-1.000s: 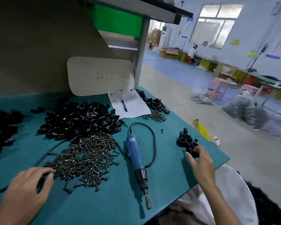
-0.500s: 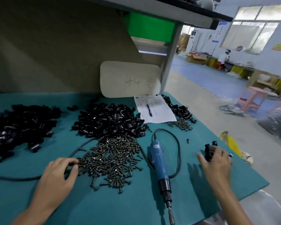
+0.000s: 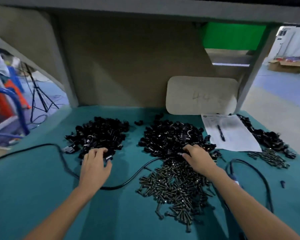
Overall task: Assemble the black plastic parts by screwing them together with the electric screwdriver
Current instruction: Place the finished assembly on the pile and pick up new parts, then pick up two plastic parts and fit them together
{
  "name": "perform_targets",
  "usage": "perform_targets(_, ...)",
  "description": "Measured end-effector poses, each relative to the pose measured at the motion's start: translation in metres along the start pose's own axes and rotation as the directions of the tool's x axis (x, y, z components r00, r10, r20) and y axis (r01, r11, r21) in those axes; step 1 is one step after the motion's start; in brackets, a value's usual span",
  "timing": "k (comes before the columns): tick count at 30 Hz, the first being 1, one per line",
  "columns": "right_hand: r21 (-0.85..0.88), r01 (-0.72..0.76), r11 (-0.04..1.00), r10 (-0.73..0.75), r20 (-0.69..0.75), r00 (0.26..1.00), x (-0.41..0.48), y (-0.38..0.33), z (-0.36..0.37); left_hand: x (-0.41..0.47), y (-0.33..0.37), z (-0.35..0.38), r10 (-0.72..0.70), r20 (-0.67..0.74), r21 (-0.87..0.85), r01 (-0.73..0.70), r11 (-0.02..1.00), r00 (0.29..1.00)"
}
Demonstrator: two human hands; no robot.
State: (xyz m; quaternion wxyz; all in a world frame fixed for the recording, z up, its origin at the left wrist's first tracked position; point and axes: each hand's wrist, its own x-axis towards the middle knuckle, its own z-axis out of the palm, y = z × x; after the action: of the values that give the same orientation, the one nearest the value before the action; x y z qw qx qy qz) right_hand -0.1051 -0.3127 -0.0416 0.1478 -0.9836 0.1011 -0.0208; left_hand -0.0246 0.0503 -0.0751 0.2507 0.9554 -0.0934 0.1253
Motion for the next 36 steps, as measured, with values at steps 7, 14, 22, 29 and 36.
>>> perform_targets(7,-0.076,0.006,0.997,-0.015,-0.123,0.992,0.012,0.004,0.009,0.025,-0.004,0.008,0.007,0.174,0.058,-0.017,0.998,0.985)
perform_targets(14,0.728,-0.127,0.674,0.364,-0.177,0.914,-0.020,-0.009,-0.015,0.021,0.005,0.004,-0.084,0.159,-0.304,0.130,0.944,0.984)
perform_targets(22,0.931,-0.185,-0.314,0.109,0.229,0.967,-0.102,-0.049,-0.005,-0.003,0.066,-0.024,-0.084,0.523,-0.773,0.514,0.371,0.848)
perform_targets(29,0.927,-0.141,-0.348,0.109,0.190,0.976,-0.141,-0.074,0.010,-0.044,0.090,-0.039,0.157,0.528,-0.731,0.353,0.583,0.835)
perform_targets(36,0.926,-0.118,-0.359,0.115,0.170,0.979,-0.164,-0.090,0.023,-0.071,0.098,-0.045,0.224,0.439,-0.660,0.143,0.738,0.870)
